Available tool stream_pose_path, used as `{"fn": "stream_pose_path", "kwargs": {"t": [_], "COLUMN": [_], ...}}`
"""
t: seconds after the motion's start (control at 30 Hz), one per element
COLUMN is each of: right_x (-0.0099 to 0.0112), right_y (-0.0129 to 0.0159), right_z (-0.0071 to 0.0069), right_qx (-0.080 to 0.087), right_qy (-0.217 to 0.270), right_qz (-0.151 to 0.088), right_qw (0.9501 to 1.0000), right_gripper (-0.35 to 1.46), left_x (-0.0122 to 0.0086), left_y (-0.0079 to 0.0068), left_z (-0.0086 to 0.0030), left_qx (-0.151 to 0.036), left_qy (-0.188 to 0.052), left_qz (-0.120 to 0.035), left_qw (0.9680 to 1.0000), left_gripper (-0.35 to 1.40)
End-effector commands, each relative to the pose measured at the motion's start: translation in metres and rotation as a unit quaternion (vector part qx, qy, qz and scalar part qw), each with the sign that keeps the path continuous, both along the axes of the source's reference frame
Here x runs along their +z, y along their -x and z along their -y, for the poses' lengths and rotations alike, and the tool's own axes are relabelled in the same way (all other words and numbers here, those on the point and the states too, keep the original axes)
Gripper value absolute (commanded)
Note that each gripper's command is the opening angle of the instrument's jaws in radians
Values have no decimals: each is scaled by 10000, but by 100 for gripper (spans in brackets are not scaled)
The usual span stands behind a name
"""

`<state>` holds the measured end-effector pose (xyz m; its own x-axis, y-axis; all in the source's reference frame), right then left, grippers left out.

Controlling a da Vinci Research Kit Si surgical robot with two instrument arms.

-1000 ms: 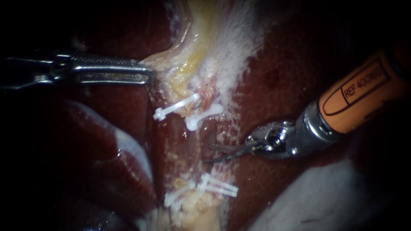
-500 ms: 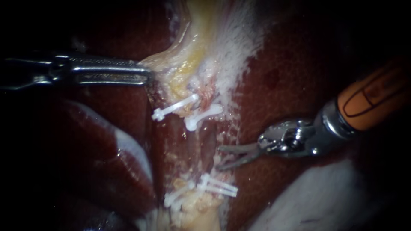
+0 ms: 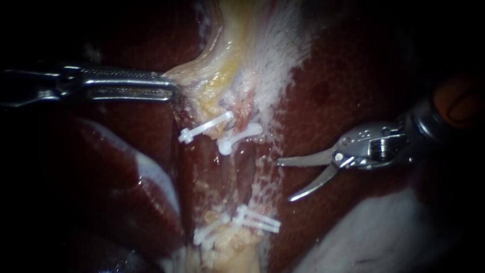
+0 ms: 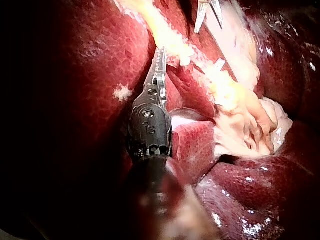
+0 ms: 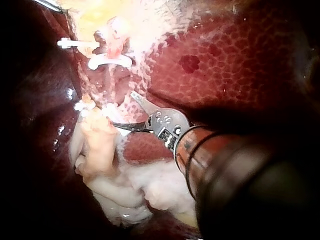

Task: Go back from the cut right tube

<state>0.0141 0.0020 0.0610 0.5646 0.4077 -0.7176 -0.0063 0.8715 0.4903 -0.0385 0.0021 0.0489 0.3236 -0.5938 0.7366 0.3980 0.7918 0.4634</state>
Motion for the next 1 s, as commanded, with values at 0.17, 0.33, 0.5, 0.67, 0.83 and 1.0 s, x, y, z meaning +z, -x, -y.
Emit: {"fn": "stream_pose_path", "kwargs": {"t": [0.17, 0.33, 0.5, 0.67, 0.83, 1.0], "right_x": [-6, -11, -13, -13, -14, -14], "right_y": [9, 17, 22, 23, 23, 23], "right_z": [-7, -13, -14, -13, -12, -11], "right_qx": [28, 0, -6, 7, 13, 13], "right_qy": [151, 248, 275, 275, 276, 278], "right_qz": [17, 5, 2, 9, 12, 12], "right_qw": [9999, 9997, 9996, 9996, 9996, 9996], "right_gripper": [143, 143, 143, 143, 143, 143], "left_x": [2, 2, 3, 5, 13, 27], "left_y": [-1, -1, -1, -1, 2, 15], "left_z": [3, 3, 4, 4, 7, 18], "left_qx": [10, 10, 10, 12, 37, 154], "left_qy": [3, 4, 8, 10, 19, 39], "left_qz": [5, 5, 3, 4, 20, 37], "left_qw": [10000, 10000, 10000, 10000, 10000, 9999], "left_gripper": [-35, -35, -35, -35, -35, -35]}}
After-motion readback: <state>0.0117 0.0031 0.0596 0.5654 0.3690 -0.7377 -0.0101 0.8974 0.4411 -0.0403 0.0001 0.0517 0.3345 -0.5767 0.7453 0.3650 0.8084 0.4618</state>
